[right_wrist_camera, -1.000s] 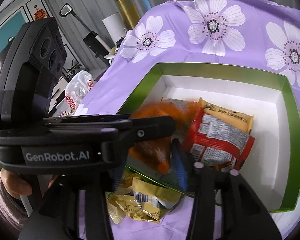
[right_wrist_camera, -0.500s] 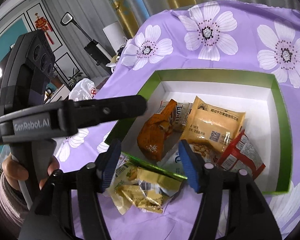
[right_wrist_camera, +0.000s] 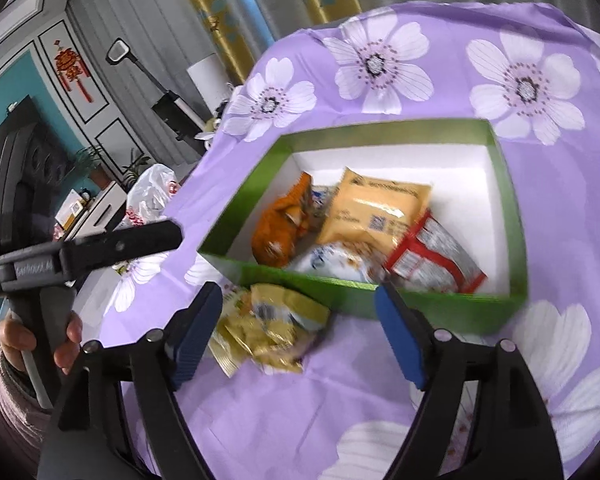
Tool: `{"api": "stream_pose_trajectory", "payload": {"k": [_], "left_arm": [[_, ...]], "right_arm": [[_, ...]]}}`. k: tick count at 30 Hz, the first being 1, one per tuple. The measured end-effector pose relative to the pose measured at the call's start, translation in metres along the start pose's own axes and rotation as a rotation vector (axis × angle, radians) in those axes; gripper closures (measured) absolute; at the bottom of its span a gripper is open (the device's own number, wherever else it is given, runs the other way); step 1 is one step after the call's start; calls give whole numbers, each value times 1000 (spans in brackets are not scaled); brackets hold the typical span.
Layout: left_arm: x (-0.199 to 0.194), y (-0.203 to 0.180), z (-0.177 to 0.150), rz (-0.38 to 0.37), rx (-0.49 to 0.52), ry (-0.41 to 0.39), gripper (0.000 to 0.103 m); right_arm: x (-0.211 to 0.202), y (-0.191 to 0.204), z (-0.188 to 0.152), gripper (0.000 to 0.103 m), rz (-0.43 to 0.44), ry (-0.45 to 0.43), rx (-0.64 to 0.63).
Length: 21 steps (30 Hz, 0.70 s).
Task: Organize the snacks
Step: 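Move the right tool toward the yellow crinkled pouch beside the box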
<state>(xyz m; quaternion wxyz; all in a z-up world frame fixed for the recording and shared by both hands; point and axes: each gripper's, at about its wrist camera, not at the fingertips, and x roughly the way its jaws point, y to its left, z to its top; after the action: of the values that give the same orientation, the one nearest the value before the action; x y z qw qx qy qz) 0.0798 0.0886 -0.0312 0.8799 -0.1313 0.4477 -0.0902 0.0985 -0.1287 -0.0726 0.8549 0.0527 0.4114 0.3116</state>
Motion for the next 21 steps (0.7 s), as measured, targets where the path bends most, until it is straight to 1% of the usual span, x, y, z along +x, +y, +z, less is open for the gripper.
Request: {"api": "stream_pose_trajectory", "payload": {"k": [2,4,9,13,16,19,21], "left_arm": [[1,0,-11,4,5,16,19],[2,1,-21,-15,-1,37,19],[2,4,-37,-28,-28,55,19],[-2,6,-49,-11,-45,28,19],[-7,10,-62,-23,-71,-12,19],[-5,9,-68,-21,-49,-8,19],[-4,5,-68,-7,-25,-9,19]], "right_arm": [[-1,-2,-6,23,-13,10,2],[-2,-4,-14,23,-14,24,0],[-4,-4,-35,23,-29,54,-15],[-2,-1,-49,23,-39,76,-31],[2,1,-59,23,-23,81,-34],[8,5,-64,23,-21,85,-50],[13,10,-66,23,-52,95,-96]]}}
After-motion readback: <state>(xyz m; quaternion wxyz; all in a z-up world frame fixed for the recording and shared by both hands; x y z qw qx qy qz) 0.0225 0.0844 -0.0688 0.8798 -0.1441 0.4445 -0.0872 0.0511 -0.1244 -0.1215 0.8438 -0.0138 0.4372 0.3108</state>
